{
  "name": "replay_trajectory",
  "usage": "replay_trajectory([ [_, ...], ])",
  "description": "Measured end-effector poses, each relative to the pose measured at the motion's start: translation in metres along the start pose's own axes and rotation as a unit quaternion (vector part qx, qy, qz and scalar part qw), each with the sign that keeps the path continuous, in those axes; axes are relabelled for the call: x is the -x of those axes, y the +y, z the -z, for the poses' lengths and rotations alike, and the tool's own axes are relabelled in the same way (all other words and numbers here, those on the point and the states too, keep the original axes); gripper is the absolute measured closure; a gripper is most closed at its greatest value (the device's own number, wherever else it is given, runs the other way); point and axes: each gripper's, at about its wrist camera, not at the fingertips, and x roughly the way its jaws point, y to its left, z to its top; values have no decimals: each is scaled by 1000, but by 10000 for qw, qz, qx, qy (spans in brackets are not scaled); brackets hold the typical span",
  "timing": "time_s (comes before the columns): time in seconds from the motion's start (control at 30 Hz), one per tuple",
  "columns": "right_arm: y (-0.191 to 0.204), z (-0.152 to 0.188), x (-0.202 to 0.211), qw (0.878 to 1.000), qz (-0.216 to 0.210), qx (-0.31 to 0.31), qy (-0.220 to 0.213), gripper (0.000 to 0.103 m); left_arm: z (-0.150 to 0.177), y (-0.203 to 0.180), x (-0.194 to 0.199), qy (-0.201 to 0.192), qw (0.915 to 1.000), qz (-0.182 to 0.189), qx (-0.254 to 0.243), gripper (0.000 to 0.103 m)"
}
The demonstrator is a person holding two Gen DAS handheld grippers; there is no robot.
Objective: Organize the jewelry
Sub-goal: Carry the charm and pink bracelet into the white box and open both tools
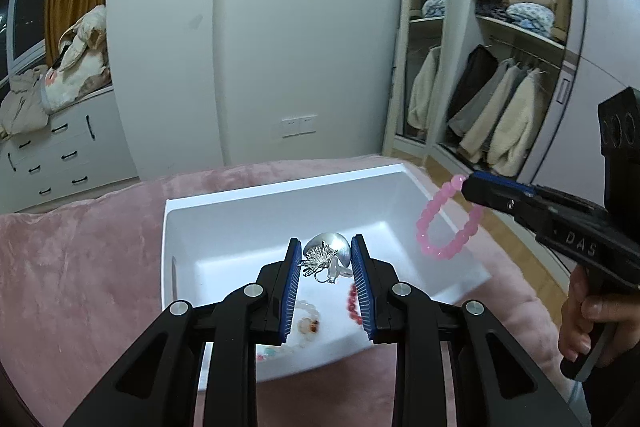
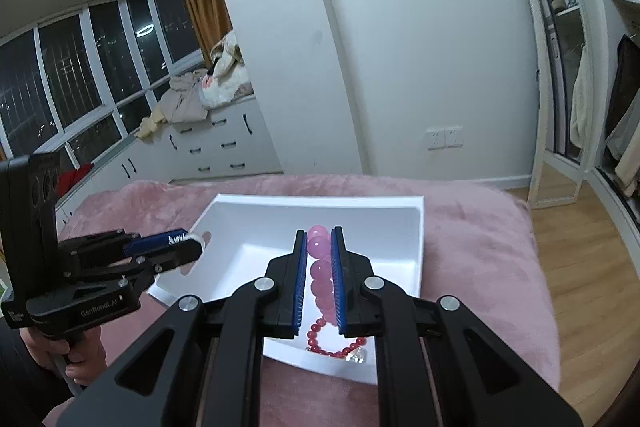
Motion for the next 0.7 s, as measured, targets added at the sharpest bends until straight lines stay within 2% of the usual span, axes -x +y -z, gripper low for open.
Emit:
replay_trajectory([
  [0.27, -4, 14, -48, 9989, 18, 44, 473, 90, 7, 27, -44, 335, 9988, -304, 204, 73],
  [0.5, -6, 27, -64, 9971, 66, 81, 754, 90, 17, 34, -66, 670, 9966, -395, 289, 72],
  [0.57, -6, 29, -68, 9965, 127, 82, 821, 90, 20, 39, -70, 729, 9960, -300, 415, 72],
  [0.7, -6, 29, -68, 9970, 70, -42, 772, 86, 23, 41, -70, 793, 9950, -316, 519, 70],
])
